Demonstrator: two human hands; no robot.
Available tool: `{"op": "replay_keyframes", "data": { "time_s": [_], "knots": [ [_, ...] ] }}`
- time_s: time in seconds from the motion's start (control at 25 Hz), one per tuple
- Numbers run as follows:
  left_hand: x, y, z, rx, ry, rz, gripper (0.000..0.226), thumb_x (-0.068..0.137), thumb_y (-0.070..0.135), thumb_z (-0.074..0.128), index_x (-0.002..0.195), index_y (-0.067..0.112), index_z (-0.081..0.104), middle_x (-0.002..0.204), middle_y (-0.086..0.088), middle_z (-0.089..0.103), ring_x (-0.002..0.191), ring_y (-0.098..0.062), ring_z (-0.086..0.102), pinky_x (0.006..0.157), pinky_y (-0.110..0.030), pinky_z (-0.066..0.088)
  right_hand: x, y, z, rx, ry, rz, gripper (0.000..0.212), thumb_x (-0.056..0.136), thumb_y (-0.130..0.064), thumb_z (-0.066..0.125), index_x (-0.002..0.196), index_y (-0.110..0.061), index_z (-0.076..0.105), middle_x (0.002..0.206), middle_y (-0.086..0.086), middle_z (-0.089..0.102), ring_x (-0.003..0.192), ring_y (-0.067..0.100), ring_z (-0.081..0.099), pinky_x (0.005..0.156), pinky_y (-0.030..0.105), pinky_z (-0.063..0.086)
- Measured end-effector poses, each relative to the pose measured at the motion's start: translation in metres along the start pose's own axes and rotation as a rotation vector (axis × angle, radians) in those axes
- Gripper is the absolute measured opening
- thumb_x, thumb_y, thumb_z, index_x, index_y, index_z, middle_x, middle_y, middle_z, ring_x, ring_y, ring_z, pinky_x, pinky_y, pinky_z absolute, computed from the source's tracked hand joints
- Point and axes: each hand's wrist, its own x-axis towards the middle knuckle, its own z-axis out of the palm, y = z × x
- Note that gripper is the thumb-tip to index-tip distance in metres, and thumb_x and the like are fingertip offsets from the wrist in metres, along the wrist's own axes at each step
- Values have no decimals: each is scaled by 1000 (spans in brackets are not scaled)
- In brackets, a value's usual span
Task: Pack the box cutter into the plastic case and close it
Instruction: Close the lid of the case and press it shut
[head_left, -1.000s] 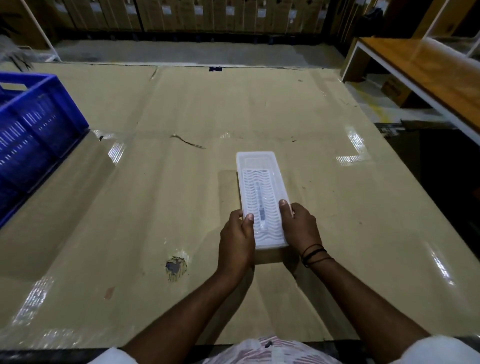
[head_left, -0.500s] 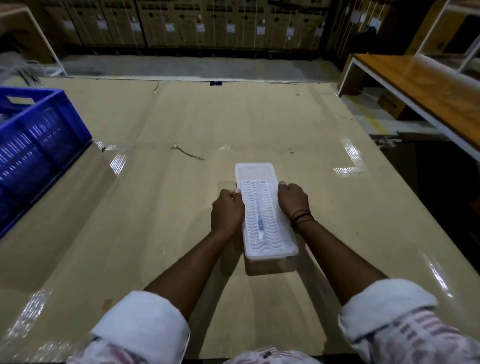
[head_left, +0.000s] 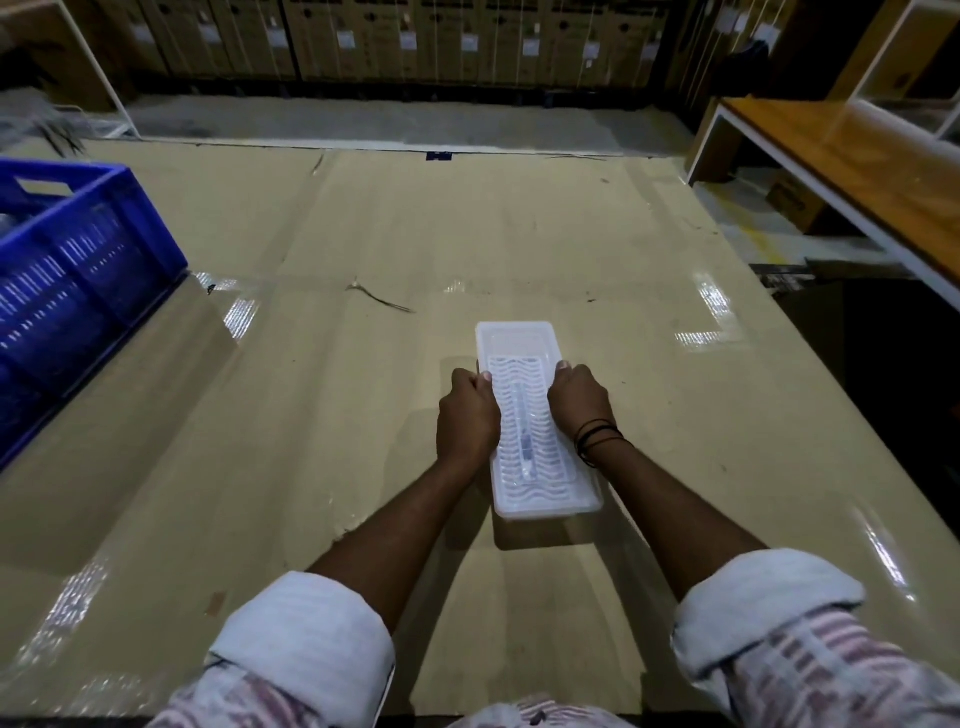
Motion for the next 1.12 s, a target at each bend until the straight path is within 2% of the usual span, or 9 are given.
{"op": "replay_keyframes", "data": {
  "time_s": [0.12,0.2,0.28,0.32,0.44,0.56,0.68,0.88,1.12],
  "knots": [
    [0,0,0,35,13,4,31,107,39,38,113,12,52,106,-11,70,89,-28,66,69,-32,45,-1,0,0,-67,24,-35,44,105,-35,30,126,-1,47,129,29,56,117,44,55,90,41,43],
    [2,4,-2,115,12,19,36,106,37,38,136,17,45,112,-12,71,95,-32,68,73,-35,48,-4,0,-1,-175,64,-147,35,102,-26,33,130,-7,42,121,25,60,103,43,60,78,39,42],
    [8,9,-5,261,-46,72,56,104,31,39,157,26,23,112,-11,68,91,-31,67,70,-36,46,-5,-3,-3,-301,51,-278,51,95,-18,38,146,-18,31,119,17,56,93,39,61,73,37,43],
    [12,12,-6,335,-92,91,65,101,27,39,161,31,13,108,-10,67,87,-29,66,66,-35,45,-4,-6,-4,-367,31,-310,61,92,-16,39,151,-24,26,122,16,53,92,38,61,73,37,44],
    [25,18,-8,407,-183,69,74,96,25,37,162,38,7,93,-10,64,75,-27,62,61,-33,43,2,-14,-4,-438,20,-335,64,93,-19,39,155,-27,23,128,18,50,98,38,61,77,37,42],
    [31,25,-7,474,-205,82,74,96,27,37,162,35,3,79,-6,57,66,-24,56,56,-31,39,5,-18,-3,-429,52,-334,64,93,-22,38,155,-25,23,122,19,55,101,40,60,79,38,43],
    [35,27,-4,559,-179,118,77,96,27,39,163,27,0,87,-8,61,72,-26,57,62,-33,42,8,-24,-4,-472,55,-333,66,90,-22,39,154,-22,25,115,18,61,98,39,62,74,37,41],
    [36,22,2,721,-75,244,78,95,24,43,163,13,7,98,-12,70,82,-30,66,65,-32,42,9,-22,-4,-442,75,-329,63,90,-23,38,152,-25,28,104,18,66,91,39,63,70,35,41],
    [41,23,4,713,-63,242,80,93,24,45,162,10,9,97,-12,72,84,-32,69,66,-32,42,13,-20,-1,-391,81,-329,59,91,-26,38,150,-26,31,96,19,66,78,37,59,68,36,42]
  ]
}}
